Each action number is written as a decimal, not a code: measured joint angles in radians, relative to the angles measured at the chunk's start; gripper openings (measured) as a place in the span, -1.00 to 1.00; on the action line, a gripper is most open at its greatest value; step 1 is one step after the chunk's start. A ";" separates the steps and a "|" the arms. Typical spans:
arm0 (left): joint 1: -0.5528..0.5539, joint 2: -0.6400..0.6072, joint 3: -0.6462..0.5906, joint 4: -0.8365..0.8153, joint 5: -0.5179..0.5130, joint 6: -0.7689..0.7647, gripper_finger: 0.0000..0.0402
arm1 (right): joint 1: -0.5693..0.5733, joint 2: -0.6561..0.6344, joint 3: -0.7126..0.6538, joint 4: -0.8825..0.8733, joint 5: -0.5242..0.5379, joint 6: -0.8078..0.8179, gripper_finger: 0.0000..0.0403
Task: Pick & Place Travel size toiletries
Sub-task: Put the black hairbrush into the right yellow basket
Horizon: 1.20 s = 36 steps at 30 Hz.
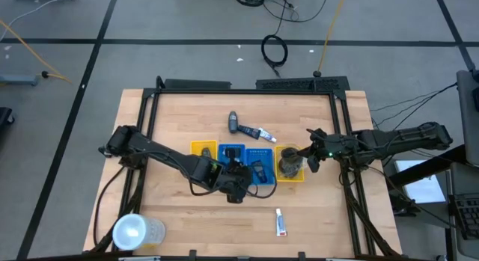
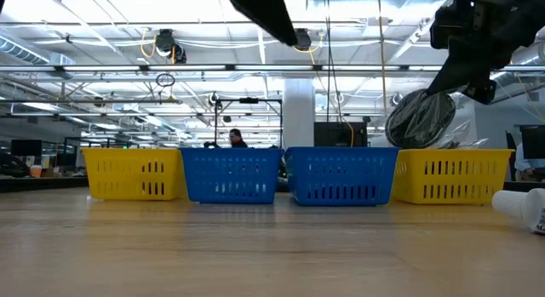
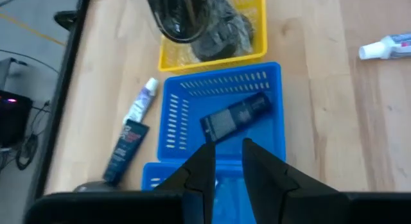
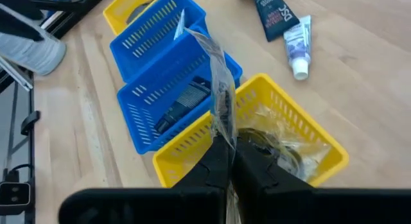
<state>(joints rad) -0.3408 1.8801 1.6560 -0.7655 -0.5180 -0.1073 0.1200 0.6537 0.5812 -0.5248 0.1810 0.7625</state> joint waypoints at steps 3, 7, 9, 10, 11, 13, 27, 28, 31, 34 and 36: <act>0.001 0.000 -0.064 0.067 0.032 0.003 -0.62 | 0.000 -0.002 0.000 -0.021 0.000 0.025 -1.00; 0.002 0.000 -0.117 0.125 0.068 0.004 -0.62 | 0.000 -0.002 0.000 -0.032 -0.017 0.058 -1.00; 0.002 -0.001 -0.143 0.159 0.083 0.005 -0.62 | 0.000 -0.001 0.000 -0.034 -0.024 0.064 -1.00; 0.000 0.000 -0.151 0.169 0.086 0.007 -0.62 | 0.000 0.001 -0.002 -0.032 -0.025 0.068 -1.00; -0.002 0.001 -0.155 0.182 0.088 0.012 -0.62 | 0.000 0.002 -0.009 -0.024 -0.024 0.078 -1.00; -0.003 0.000 -0.160 0.205 0.089 0.032 -0.62 | 0.000 0.002 -0.032 -0.023 -0.025 0.102 -1.00; -0.002 0.000 -0.165 0.256 0.103 0.068 -0.62 | -0.007 -0.004 -0.164 0.150 -0.131 0.100 -0.62; -0.002 0.000 -0.165 0.256 0.103 0.068 -0.62 | -0.007 -0.005 -0.164 0.150 -0.131 0.090 -0.56; -0.002 0.000 -0.165 0.266 0.102 0.068 -0.62 | -0.008 -0.012 -0.164 0.157 -0.131 0.083 -0.40; -0.002 0.000 -0.165 0.270 0.103 0.068 -0.62 | -0.009 -0.033 -0.161 0.182 -0.133 0.060 -0.27; -0.002 0.000 -0.165 0.278 0.102 0.068 -0.62 | -0.009 -0.054 -0.146 0.177 -0.133 0.034 -0.23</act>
<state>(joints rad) -0.3428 1.8797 1.4906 -0.4879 -0.4156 -0.0390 0.1112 0.5997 0.4350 -0.3476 0.0483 0.7967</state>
